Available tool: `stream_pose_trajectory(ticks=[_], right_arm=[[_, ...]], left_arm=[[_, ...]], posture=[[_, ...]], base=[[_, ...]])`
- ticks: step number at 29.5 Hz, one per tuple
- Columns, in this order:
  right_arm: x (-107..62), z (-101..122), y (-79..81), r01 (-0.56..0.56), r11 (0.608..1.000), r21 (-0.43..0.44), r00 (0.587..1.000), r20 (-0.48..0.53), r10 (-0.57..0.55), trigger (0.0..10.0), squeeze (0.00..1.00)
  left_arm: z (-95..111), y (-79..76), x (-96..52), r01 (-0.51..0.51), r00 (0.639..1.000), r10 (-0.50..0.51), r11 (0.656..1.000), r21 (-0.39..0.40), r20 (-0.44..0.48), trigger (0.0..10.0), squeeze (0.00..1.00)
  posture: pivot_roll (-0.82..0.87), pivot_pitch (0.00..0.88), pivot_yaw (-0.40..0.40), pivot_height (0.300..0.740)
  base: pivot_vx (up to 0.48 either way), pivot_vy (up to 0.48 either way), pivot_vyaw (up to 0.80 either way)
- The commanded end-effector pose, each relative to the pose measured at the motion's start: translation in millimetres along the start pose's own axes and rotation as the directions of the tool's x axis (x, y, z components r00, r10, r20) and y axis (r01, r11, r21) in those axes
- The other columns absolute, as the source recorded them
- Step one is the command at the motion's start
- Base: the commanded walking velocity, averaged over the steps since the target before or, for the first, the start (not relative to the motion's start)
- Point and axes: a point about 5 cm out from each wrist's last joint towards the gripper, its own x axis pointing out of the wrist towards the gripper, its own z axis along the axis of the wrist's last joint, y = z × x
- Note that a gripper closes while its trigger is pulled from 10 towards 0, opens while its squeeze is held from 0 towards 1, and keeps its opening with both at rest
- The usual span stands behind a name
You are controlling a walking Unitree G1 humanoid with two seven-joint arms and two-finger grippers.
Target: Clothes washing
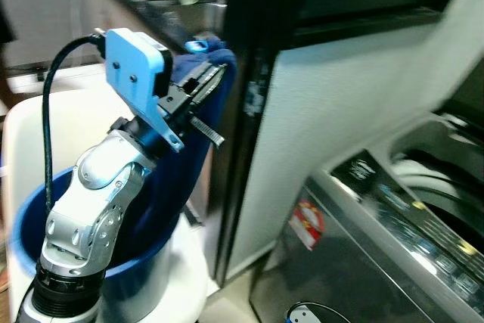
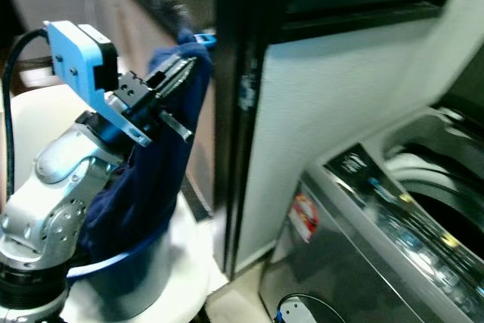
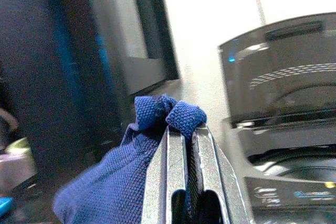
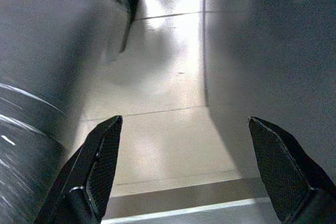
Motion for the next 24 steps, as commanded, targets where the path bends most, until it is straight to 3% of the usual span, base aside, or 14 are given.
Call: stream_pose_trajectory(ticks=[1,11,19,24], right_arm=[[0.4,0.3,2.9,-0.025,1.000,0.008,1.000,0.009,0.025,10.0,0.00],[-1.1,3.8,-1.7,-0.050,0.992,-0.118,0.999,-0.019,0.048,10.0,0.00],[-2.5,9.7,-5.4,-0.071,0.988,-0.135,0.997,-0.003,0.071,10.0,0.00],[-2.3,11.0,-4.6,-0.070,0.989,-0.131,0.997,0.001,0.071,10.0,0.00]], left_arm=[[5.0,-5.0,3.7,0.041,0.999,-0.041,0.999,0.007,0.034,10.0,0.00],[6.9,-4.4,8.4,0.043,0.998,-0.043,0.999,0.004,0.050,10.0,0.00],[6.1,-5.0,12.6,0.049,0.998,-0.048,0.999,-0.024,0.041,10.0,0.00],[3.0,-6.5,13.4,0.052,0.998,-0.051,0.998,-0.031,0.027,10.0,0.00]], posture=[[0.26,0.000,-0.103,0.740],[0.26,0.000,-0.104,0.740],[0.26,0.000,-0.097,0.740],[0.26,0.000,-0.093,0.740]], base=[[0.000,0.000,-0.80],[0.000,0.000,-0.80],[0.000,0.000,0.00],[-0.260,0.000,0.00]])
